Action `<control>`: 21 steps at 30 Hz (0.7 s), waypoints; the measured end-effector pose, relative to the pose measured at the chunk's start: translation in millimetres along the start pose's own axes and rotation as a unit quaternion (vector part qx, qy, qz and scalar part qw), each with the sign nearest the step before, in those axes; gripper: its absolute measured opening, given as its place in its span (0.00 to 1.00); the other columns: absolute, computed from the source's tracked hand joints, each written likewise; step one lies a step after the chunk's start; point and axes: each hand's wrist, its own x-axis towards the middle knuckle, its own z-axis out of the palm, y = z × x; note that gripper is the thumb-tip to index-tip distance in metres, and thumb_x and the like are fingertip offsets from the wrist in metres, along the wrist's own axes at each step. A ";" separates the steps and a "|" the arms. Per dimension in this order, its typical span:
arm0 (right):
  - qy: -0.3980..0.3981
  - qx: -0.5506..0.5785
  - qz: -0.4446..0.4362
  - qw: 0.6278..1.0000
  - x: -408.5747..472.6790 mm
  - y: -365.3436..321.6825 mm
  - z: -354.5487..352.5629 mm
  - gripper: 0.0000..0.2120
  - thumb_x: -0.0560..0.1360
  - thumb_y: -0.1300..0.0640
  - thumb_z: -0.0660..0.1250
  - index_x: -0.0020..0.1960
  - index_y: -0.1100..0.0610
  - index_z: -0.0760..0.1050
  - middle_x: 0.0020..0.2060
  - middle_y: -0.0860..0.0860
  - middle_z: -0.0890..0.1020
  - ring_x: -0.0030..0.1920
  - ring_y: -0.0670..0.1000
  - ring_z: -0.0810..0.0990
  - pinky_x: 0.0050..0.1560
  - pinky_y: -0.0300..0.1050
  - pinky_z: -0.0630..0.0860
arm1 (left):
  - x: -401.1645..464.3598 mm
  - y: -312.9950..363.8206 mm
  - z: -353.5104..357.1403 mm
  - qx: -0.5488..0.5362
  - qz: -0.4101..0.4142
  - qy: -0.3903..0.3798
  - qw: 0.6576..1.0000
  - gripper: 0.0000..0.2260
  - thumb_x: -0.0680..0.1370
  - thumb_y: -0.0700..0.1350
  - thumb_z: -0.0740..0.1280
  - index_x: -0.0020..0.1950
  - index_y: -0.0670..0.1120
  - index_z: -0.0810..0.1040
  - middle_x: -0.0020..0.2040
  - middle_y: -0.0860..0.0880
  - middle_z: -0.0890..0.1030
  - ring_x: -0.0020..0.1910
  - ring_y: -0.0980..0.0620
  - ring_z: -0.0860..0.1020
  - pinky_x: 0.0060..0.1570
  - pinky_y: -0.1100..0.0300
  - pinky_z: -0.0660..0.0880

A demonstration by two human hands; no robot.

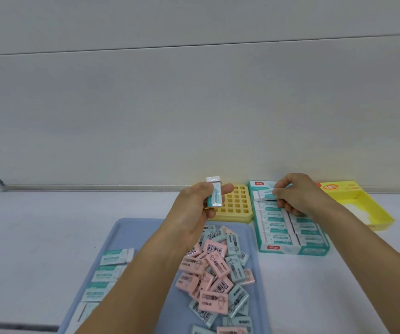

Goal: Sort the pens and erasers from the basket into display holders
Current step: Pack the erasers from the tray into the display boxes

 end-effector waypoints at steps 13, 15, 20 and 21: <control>-0.012 -0.025 -0.332 0.943 -71.1 -33.3 9.5 0.16 0.66 0.46 0.76 0.51 0.45 0.76 0.43 0.42 0.78 0.43 0.42 0.76 0.40 0.29 0.70 | -2.1 -3.7 27.9 -0.074 -0.003 -0.022 0.997 0.06 0.81 0.37 0.62 0.56 0.36 0.73 0.47 0.38 0.85 0.48 0.44 0.85 0.51 0.52 0.81; 0.045 -0.099 -0.371 0.922 -74.8 -33.8 9.9 0.12 0.69 0.50 0.74 0.51 0.49 0.77 0.44 0.43 0.77 0.42 0.43 0.75 0.43 0.37 0.71 | -2.6 -5.5 34.9 -0.065 -0.005 -0.038 0.997 0.07 0.81 0.38 0.62 0.57 0.36 0.72 0.49 0.38 0.84 0.49 0.44 0.84 0.52 0.53 0.81; 0.121 -0.161 -0.358 0.912 -61.6 -16.4 -13.3 0.08 0.74 0.53 0.70 0.52 0.51 0.76 0.45 0.46 0.76 0.42 0.47 0.74 0.43 0.47 0.73 | 4.2 -6.4 37.6 0.156 0.044 -0.030 0.986 0.11 0.80 0.47 0.65 0.61 0.46 0.73 0.56 0.48 0.84 0.55 0.52 0.82 0.60 0.52 0.76; 0.134 -0.173 -0.334 0.917 -56.5 -10.2 -21.4 0.07 0.74 0.52 0.70 0.52 0.50 0.76 0.46 0.46 0.76 0.43 0.47 0.75 0.42 0.46 0.73 | 7.0 -7.9 35.9 0.266 0.084 -0.024 0.960 0.12 0.81 0.49 0.64 0.63 0.49 0.72 0.60 0.50 0.81 0.58 0.54 0.79 0.62 0.54 0.74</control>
